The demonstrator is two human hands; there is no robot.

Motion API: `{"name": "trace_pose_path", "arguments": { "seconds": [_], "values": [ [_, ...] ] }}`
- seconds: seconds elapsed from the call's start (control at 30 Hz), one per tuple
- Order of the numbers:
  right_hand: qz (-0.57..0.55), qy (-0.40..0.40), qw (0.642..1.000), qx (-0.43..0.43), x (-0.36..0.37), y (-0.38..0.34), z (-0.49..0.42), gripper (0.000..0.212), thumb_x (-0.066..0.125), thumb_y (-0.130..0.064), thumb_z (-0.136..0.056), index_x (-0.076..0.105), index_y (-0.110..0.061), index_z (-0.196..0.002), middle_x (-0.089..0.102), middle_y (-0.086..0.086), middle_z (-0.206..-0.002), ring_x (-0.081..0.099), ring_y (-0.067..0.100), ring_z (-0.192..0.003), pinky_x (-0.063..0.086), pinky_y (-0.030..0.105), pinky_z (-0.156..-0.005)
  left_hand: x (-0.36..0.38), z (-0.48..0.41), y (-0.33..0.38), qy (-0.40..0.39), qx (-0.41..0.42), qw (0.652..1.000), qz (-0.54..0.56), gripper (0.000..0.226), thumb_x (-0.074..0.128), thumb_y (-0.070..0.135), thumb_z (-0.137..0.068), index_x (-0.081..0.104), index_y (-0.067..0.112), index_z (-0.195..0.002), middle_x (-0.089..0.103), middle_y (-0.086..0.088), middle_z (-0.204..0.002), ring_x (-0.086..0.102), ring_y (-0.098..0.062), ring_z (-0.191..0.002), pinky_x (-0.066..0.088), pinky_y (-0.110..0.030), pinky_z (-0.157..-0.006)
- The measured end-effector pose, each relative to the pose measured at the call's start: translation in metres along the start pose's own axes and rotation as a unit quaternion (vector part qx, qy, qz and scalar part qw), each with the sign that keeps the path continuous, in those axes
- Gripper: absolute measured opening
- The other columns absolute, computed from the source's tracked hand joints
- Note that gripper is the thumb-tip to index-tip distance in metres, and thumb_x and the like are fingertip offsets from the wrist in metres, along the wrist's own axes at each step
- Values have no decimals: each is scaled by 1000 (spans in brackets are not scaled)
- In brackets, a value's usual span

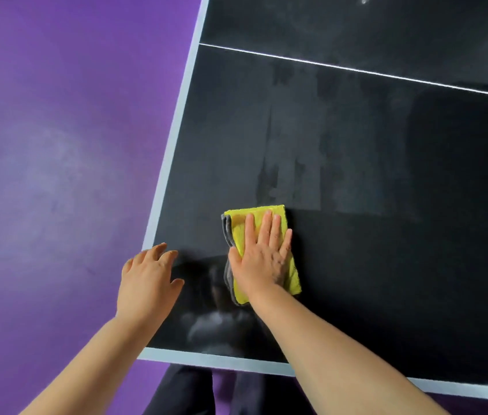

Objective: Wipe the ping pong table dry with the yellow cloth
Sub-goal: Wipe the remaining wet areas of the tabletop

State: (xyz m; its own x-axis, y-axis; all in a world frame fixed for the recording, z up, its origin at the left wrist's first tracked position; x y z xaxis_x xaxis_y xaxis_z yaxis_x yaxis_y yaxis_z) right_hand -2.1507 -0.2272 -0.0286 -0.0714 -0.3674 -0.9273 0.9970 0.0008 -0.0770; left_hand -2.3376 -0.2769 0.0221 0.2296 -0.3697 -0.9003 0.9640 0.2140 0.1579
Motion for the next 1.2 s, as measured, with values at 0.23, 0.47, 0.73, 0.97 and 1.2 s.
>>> {"name": "trace_pose_path", "arguments": {
  "seconds": [0.23, 0.47, 0.73, 0.97, 1.2],
  "values": [
    [21, -35, 988, -149, 21, -141, 12, 76, 27, -53, -99, -25, -24, -145, -37, 13, -148, -32, 33, -143, -21, 58, -113, -18, -9, -92, 8, -63, 998, 16, 56, 66, 32, -84, 50, 20, -136, 41, -4, -146, 38, -29, -132, 27, -41, -108],
    [51, -52, 957, -281, 23, -174, -5, 76, 37, -53, -97, -5, -30, -156, -16, 8, -164, -22, 25, -148, -22, 50, -115, -21, -22, -107, -2, -77, 997, 25, 58, 71, 29, -80, 54, 14, -133, 47, -9, -142, 42, -33, -129, 29, -43, -105],
    [41, 13, 981, -191, -10, -81, -61, 69, 14, -53, -91, -9, -32, -152, -11, 3, -165, -14, 22, -151, -13, 47, -120, -32, -60, -35, 14, -21, 1000, 8, 58, 64, 32, -85, 46, 19, -138, 40, -3, -147, 36, -28, -133, 25, -40, -109],
    [2, 46, 995, -88, -32, 39, -83, 70, 16, -54, -88, 2, -31, -153, 5, 3, -165, -2, 23, -152, -6, 48, -121, -25, -82, 70, 9, 42, 999, -2, 58, 64, 35, -84, 47, 22, -137, 39, 1, -148, 37, -24, -133, 26, -37, -109],
    [-34, 88, 995, 32, -55, 185, -100, 72, 30, -52, -84, 32, -27, -152, 26, 6, -161, 18, 25, -150, 2, 48, -120, -9, -111, 198, -3, 123, 992, 3, 57, 68, 30, -80, 53, 18, -133, 44, -2, -144, 41, -25, -130, 28, -38, -107]
  ]
}}
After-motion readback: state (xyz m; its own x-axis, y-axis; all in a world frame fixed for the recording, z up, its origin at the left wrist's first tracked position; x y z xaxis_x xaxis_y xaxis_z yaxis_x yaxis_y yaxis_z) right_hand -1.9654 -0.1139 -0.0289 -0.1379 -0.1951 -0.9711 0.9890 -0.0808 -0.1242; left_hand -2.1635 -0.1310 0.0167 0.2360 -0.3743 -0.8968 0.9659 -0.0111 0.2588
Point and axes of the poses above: each hand's wrist, its own z-axis away from the middle knuckle, its own x-axis out of the palm, y = z × x, the point moved 6 cm from there along -z, towards the middle knuckle
